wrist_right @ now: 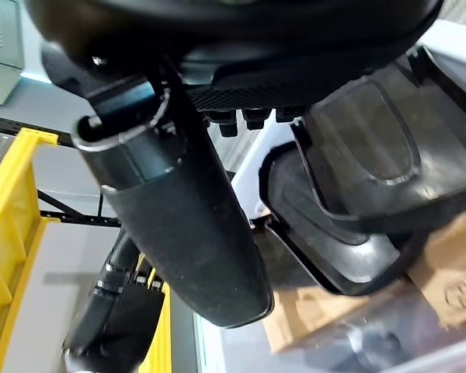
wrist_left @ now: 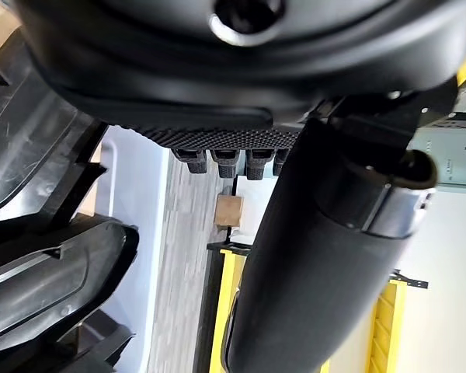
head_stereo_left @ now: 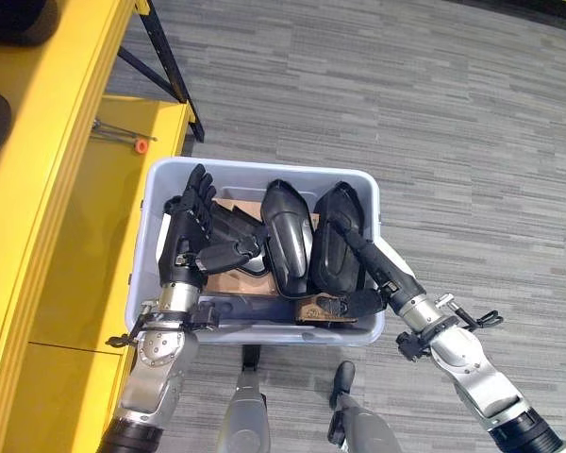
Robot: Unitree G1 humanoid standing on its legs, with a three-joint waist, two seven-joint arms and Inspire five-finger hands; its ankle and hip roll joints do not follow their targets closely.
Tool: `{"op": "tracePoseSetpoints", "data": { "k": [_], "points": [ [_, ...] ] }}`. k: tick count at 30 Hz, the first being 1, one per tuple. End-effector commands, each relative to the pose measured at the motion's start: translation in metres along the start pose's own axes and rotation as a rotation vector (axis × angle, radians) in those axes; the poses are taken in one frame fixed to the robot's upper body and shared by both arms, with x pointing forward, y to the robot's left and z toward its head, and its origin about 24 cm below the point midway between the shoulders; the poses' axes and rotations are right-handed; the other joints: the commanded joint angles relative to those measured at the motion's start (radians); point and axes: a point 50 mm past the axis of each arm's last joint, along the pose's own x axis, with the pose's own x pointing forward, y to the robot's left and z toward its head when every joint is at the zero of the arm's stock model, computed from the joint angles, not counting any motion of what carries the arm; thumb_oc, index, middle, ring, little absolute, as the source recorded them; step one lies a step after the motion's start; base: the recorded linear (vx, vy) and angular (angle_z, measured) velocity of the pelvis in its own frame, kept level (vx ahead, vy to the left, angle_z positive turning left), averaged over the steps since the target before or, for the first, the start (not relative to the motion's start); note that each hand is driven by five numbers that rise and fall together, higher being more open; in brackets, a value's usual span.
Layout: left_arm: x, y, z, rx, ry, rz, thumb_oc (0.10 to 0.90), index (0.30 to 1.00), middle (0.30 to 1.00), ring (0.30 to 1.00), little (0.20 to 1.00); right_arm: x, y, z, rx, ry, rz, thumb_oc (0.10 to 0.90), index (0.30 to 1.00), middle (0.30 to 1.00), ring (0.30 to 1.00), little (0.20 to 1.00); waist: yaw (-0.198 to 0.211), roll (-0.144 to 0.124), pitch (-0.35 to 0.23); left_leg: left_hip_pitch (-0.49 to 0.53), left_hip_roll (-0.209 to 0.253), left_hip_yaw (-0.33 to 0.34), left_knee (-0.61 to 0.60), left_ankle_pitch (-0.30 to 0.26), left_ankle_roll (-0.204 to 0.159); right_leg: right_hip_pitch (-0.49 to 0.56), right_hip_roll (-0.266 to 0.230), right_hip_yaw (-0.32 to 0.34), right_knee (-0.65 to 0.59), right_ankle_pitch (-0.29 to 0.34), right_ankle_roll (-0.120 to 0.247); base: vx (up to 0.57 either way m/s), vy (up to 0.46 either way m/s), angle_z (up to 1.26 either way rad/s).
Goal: Move parts from the plastic box to the shelf.
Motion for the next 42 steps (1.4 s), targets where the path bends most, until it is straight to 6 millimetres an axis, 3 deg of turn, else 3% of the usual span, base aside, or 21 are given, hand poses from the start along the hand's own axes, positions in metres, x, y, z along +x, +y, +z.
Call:
{"op": "tracePoseSetpoints", "data": {
  "k": [1, 15, 33, 42],
  "points": [
    [0.011, -0.004, 0.052, 0.034, -0.296, -0.046, 0.900, 1.000, 1.000, 1.000, 1.000, 0.010, -0.001, 0.045, -0.013, -0.239, 0.014, 0.900, 1.000, 1.000, 1.000, 1.000, -0.012, -0.031, -0.047, -0.017, -0.010, 0.060, 0.141, -0.147, 0.037, -0.044, -0.065, 0.063, 0.104, -0.010, 0.022, 0.00, 0.000, 0.00],
    [0.012, -0.008, 0.059, 0.013, -0.337, -0.025, 0.900, 1.000, 1.000, 1.000, 1.000, 0.014, -0.010, 0.042, -0.197, -0.222, -0.093, 0.900, 1.000, 1.000, 1.000, 1.000, -0.015, -0.032, 0.004, -0.083, -0.009, 0.058, 0.203, -0.167, 0.044, -0.094, -0.068, 0.067, 0.125, -0.006, 0.023, -0.01, 0.007, 0.00],
    [0.012, -0.013, 0.069, 0.010, -0.406, 0.020, 0.900, 1.000, 1.000, 1.000, 1.000, 0.013, -0.034, 0.053, -0.563, -0.271, -0.371, 0.900, 1.000, 1.000, 1.000, 1.000, -0.028, -0.005, 0.042, -0.159, -0.020, 0.064, 0.262, -0.191, 0.055, -0.166, -0.080, 0.079, 0.173, -0.016, 0.025, -0.01, 0.016, 0.00],
    [0.012, -0.015, 0.069, -0.006, -0.411, 0.037, 0.900, 1.000, 1.000, 1.000, 1.000, 0.017, -0.026, 0.051, -0.510, -0.274, -0.380, 0.900, 1.000, 1.000, 1.000, 1.000, -0.034, 0.011, 0.058, -0.184, -0.024, 0.069, 0.282, -0.198, 0.058, -0.199, -0.086, 0.085, 0.198, -0.022, 0.025, 0.00, 0.000, 0.00]
  ]
}}
